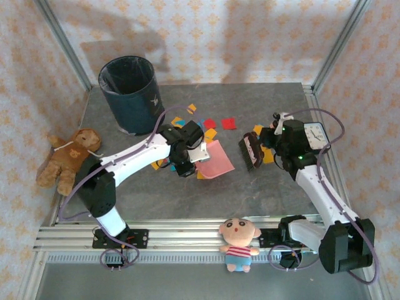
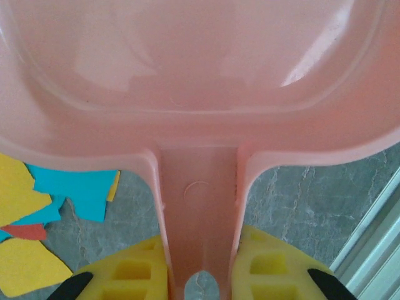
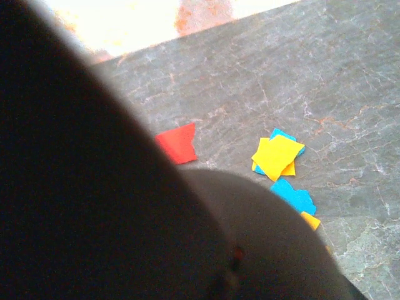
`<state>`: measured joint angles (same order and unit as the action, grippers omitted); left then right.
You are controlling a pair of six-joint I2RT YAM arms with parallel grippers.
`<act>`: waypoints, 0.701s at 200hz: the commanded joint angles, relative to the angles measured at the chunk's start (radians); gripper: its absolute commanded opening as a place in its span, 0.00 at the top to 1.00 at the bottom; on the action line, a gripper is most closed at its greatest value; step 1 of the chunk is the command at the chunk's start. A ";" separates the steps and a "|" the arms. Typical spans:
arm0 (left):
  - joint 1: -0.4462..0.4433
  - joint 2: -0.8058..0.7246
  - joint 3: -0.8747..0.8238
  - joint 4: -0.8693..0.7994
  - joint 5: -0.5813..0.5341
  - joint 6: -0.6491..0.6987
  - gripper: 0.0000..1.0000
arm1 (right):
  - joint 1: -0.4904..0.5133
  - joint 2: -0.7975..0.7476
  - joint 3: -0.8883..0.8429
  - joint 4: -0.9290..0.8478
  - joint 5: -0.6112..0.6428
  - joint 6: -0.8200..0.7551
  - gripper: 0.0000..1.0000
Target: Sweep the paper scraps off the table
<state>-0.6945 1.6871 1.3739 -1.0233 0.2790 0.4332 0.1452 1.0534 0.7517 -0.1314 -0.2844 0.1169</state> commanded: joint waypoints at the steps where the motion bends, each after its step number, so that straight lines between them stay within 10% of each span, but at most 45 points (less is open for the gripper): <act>1: -0.015 0.044 0.058 -0.044 -0.016 0.043 1.00 | -0.001 -0.047 0.037 0.003 0.016 0.029 1.00; 140: -0.039 0.442 0.498 -0.318 -0.027 0.026 1.00 | -0.011 -0.099 0.030 -0.125 0.539 -0.190 1.00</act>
<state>-0.7269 2.0903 1.7908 -1.2335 0.2787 0.4713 0.1410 0.9287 0.7521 -0.2562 0.1707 -0.0143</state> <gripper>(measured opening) 0.198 0.229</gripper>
